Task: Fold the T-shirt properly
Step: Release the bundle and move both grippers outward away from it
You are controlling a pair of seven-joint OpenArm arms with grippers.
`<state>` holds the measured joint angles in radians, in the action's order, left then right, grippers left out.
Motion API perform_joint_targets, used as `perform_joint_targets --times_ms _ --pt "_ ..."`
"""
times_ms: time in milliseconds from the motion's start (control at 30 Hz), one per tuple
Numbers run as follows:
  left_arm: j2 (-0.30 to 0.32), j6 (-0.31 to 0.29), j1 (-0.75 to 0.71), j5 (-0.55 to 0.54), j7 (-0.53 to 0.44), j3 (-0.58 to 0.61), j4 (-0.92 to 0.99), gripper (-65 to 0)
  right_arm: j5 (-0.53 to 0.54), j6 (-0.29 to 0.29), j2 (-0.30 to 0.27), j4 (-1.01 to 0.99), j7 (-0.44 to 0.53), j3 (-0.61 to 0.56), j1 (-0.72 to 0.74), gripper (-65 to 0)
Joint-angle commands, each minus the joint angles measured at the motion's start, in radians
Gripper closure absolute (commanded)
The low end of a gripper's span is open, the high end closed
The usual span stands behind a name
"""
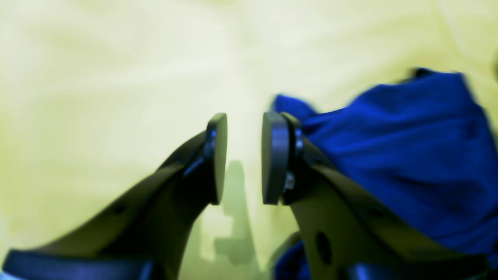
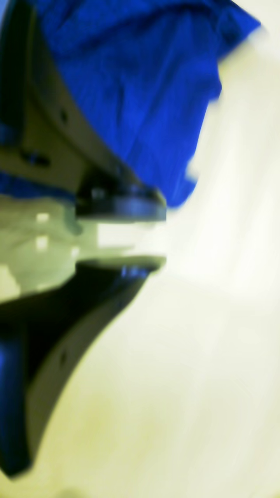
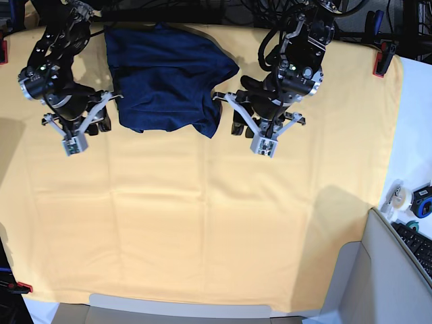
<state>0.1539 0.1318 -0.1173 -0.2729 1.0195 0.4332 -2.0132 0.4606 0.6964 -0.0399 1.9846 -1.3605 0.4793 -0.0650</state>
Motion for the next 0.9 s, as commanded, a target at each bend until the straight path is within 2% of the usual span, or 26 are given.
perform_joint_targets --times_ms 0,67,133,267,400,633,867 --pt "-0.001 -0.001 0.0 -0.004 -0.028 -0.014 -0.019 -16.3 0.037 0.002 -0.008 0.003 0.002 0.039 0.037 -20.8" --pt "0.0 -0.004 -0.02 -0.004 -0.028 -0.033 -0.028 -16.4 0.106 0.002 -0.018 -0.043 -0.036 0.101 0.072 -25.8" --pt "0.016 -0.005 -0.034 -0.006 -0.029 -0.05 -0.037 -16.4 0.177 0.002 -0.044 -0.123 -0.036 0.146 0.093 -28.0" --pt "0.056 -0.005 -0.048 -0.007 -0.029 -0.053 -0.045 -16.4 0.303 0.002 -0.088 -0.354 -0.036 0.149 0.129 -28.0" --pt "0.069 -0.005 -0.058 -0.007 -0.029 -0.053 -0.045 -16.4 0.413 0.002 -0.111 -0.499 -0.036 0.147 0.13 -28.0" --pt "0.069 -0.007 -0.06 -0.007 -0.029 -0.053 -0.044 -16.4 0.59 0.002 -0.122 -0.535 -0.036 0.052 0.121 -28.0" --pt "0.069 -0.007 -0.091 -0.009 -0.018 -0.053 -0.044 -16.5 0.623 0.002 -0.119 -0.538 -0.036 -0.011 0.123 -28.0"
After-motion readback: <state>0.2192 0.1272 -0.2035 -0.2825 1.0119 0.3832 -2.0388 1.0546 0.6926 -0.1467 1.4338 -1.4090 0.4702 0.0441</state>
